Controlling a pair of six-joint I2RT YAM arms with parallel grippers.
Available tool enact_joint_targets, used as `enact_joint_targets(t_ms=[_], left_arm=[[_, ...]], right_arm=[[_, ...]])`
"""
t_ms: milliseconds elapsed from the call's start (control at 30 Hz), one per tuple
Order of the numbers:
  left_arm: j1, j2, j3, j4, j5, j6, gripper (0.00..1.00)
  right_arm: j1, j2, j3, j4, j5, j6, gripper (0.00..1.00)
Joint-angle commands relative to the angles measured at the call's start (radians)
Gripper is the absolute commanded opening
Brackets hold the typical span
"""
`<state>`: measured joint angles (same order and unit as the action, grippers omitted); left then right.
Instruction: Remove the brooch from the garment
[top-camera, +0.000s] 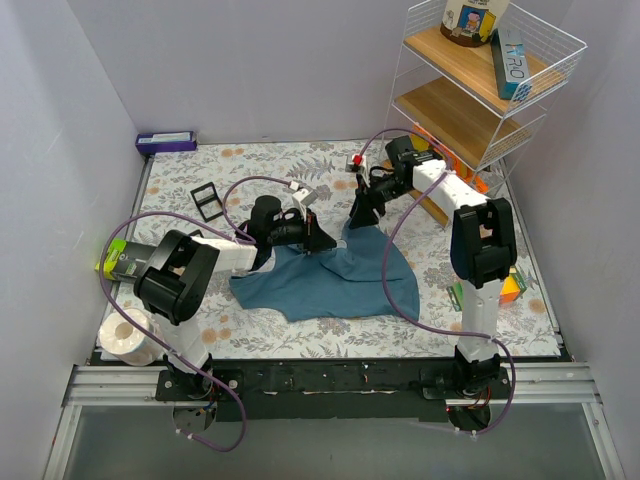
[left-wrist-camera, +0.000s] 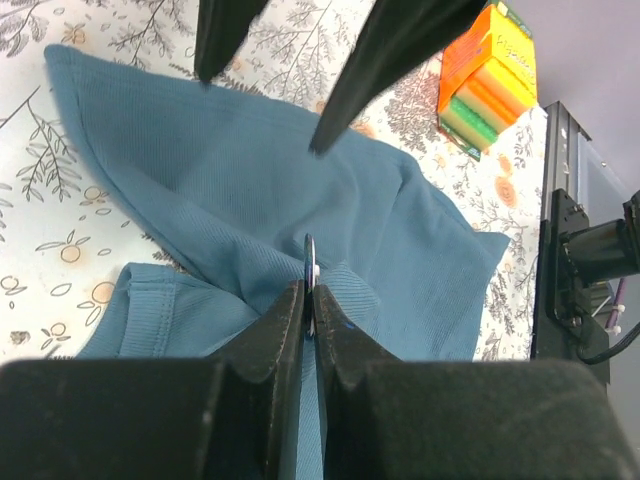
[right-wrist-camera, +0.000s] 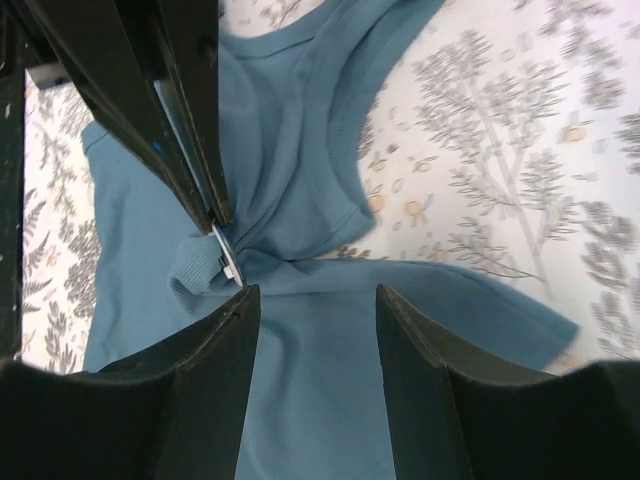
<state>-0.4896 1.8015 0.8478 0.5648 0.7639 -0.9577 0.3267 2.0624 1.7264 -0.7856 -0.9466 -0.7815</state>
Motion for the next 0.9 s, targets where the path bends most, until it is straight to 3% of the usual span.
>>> enact_joint_targets(t_ms=[0, 133, 467, 867], left_arm=[[0.008, -0.068, -0.004, 0.084, 0.064, -0.042, 0.02], [0.008, -0.062, 0.000, 0.092, 0.081, -0.047, 0.02], [0.011, -0.048, 0.010, 0.093, 0.098, -0.047, 0.01], [0.014, -0.042, 0.016, 0.102, 0.097, -0.042, 0.01]], right_arm=[[0.011, 0.031, 0.038, -0.165, -0.064, -0.147, 0.58], [0.017, 0.028, 0.029, -0.198, -0.107, -0.159, 0.57], [0.041, 0.034, 0.002, -0.214, -0.142, -0.156, 0.42], [0.058, 0.048, -0.004, -0.237, -0.158, -0.154, 0.36]])
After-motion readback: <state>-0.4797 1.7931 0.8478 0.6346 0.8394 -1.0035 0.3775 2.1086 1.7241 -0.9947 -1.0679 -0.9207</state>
